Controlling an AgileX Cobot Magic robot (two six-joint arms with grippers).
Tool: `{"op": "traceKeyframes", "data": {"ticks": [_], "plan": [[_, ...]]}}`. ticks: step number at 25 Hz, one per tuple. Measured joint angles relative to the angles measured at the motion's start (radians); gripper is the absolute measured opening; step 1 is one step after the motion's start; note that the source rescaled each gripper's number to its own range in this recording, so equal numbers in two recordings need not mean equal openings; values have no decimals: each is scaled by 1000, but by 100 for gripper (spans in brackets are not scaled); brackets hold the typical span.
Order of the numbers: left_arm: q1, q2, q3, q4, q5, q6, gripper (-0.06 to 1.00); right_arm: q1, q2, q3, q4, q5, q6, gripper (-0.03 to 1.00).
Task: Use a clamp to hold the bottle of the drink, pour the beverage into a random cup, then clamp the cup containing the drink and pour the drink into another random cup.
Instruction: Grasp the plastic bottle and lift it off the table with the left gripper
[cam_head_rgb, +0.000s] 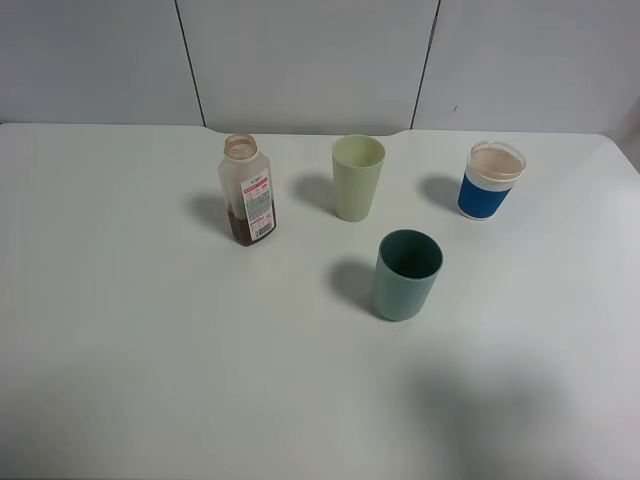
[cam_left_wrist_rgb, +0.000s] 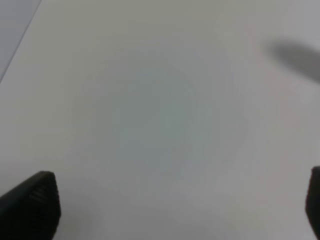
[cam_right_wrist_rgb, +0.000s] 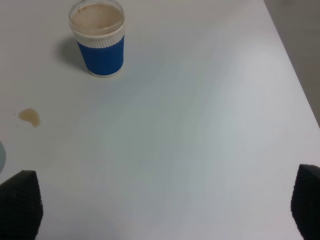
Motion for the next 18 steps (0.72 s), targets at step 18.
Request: {"op": "traceKeyframes", "data": {"ticks": [18], "plan": [[0,60,-15,-7,-30,22,100,0,0,0,0,0,0,100]]}}
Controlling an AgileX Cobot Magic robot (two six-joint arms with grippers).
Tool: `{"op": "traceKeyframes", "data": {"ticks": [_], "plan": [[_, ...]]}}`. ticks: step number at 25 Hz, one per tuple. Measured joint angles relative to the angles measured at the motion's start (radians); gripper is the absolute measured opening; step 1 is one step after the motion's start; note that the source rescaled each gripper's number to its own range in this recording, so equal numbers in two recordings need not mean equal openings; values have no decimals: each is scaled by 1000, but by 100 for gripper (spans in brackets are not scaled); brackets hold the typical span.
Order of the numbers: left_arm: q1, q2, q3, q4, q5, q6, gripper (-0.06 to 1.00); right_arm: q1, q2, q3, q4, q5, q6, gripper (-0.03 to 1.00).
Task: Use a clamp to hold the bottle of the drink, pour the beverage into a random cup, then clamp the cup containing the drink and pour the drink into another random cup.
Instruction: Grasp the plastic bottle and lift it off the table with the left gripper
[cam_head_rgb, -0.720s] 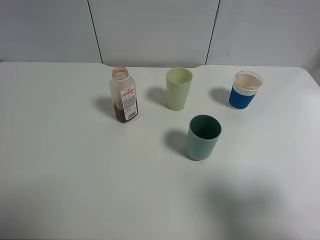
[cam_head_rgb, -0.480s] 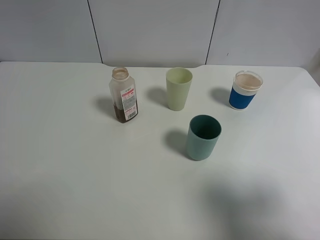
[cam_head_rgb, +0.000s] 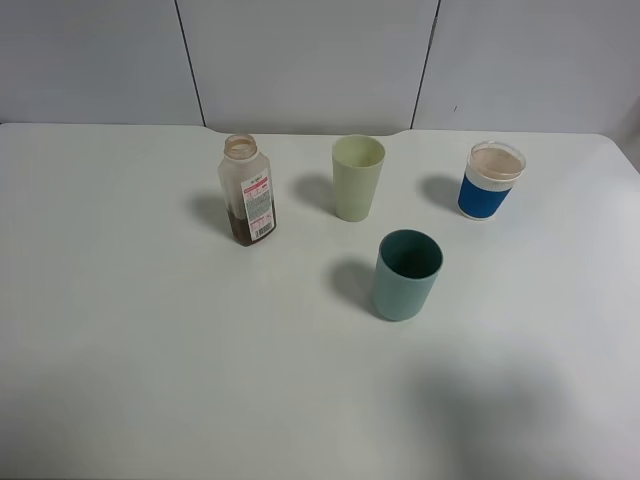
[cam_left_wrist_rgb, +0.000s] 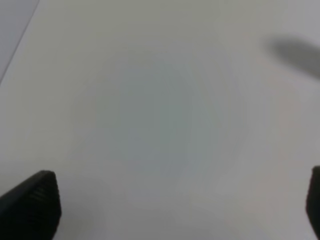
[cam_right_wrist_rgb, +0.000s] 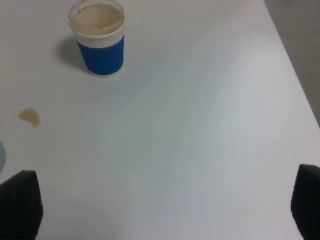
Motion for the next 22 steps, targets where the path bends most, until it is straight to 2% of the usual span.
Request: {"op": "traceKeyframes", "data": {"ticks": [9,17,22], "plan": [[0,230,-28,-5,-185,33,100,0,0,0,0,0,0,100],[0,527,-28,-14,-330,53,100,0,0,0,0,0,0,100],[0,724,-28,-61,-406,106,100,0,0,0,0,0,0,100]]}}
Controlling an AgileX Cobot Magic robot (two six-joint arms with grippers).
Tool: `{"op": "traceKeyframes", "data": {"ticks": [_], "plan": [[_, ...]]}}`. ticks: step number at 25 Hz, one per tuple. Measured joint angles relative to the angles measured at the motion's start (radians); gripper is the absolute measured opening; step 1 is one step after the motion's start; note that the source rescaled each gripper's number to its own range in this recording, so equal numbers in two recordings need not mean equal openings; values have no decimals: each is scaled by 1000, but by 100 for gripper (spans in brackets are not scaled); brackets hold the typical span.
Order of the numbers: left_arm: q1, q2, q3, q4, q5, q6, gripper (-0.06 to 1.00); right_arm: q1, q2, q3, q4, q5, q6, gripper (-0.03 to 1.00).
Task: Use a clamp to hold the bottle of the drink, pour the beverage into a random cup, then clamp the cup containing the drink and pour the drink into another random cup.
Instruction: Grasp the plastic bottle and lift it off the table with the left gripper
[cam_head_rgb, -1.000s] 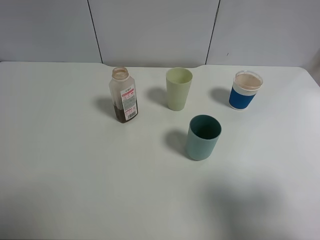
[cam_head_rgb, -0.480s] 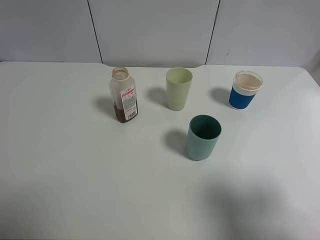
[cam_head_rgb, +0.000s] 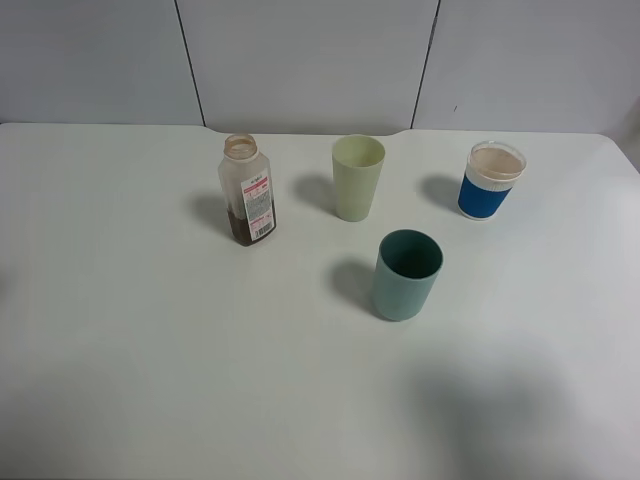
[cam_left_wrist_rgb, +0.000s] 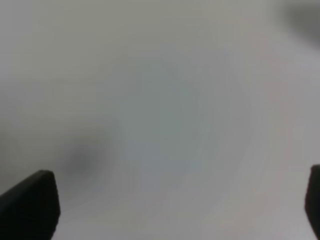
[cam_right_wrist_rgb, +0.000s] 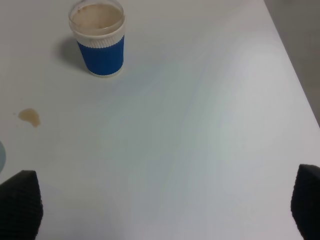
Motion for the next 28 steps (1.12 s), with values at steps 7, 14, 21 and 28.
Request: {"op": "traceKeyframes", "data": {"ticks": [7,14,21,28], "plan": [[0,212,0,-74,-72,71,100,0,0,0,0,0,0,100],[-105,349,0,-98,-148,41,100,0,0,0,0,0,0,100],[-258,490,0,-93,-304,36,100,0,0,0,0,-1,0,100],[-366,594,13,19,-543,-19,100,0,0,0,0,-1,0,100]]}}
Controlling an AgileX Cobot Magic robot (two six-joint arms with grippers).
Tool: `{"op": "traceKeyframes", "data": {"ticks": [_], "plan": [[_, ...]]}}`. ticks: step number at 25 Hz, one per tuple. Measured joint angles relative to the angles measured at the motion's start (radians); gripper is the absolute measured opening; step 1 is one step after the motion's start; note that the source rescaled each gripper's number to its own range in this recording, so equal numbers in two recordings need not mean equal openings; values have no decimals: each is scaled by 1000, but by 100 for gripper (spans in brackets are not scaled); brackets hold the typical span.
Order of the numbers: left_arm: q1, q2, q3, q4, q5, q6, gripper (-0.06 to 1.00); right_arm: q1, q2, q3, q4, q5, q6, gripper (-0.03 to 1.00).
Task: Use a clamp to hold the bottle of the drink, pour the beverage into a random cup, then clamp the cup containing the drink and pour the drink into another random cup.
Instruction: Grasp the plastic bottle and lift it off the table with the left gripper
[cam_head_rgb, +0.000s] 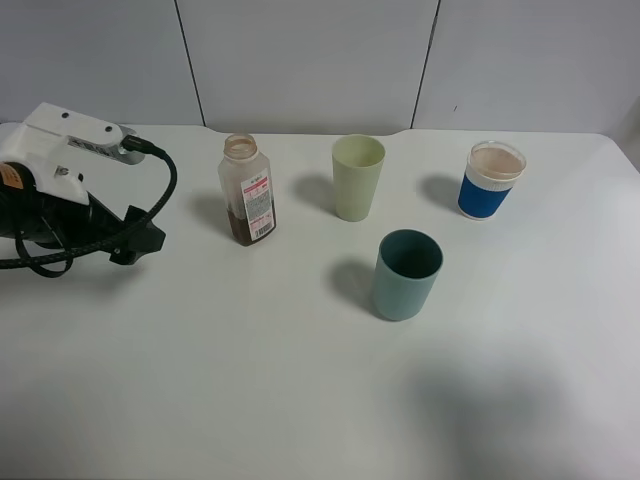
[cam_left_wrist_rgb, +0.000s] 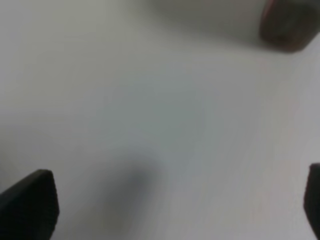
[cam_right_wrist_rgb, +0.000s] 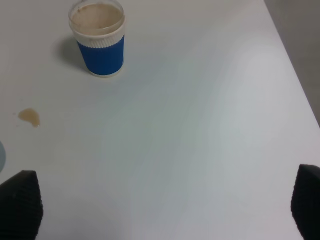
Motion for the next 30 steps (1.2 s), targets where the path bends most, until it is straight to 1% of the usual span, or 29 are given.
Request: {"op": "traceKeyframes", "data": {"ticks": [3,7,9,11,14,17,20,26,28,30], "plan": [[-11,35,0,80,-96,-71,100,0,0,0,0,0,0,100],[-11,89,12,241,-216,-207,100,0,0,0,0,0,0,100],[-11,117,35,311,-326,-274,100,0,0,0,0,0,0,100],[-11,156,62,370,-457,-330,100,0,0,0,0,0,0,100],[-12,212,79,423,-625,-356,100,0,0,0,0,0,0,100],[-13,274,80,443,-763,-359,100,0,0,0,0,0,0,100],[-13,337,80,445,-868,-349,100,0,0,0,0,0,0,100],[-13,462,78,444,-1004,-274,100,0,0,0,0,0,0,100],[-13,496,77,439,-1057,-259,100,0,0,0,0,0,0,100],[-13,531,68,435,-1088,-251,100,0,0,0,0,0,0,100]]}}
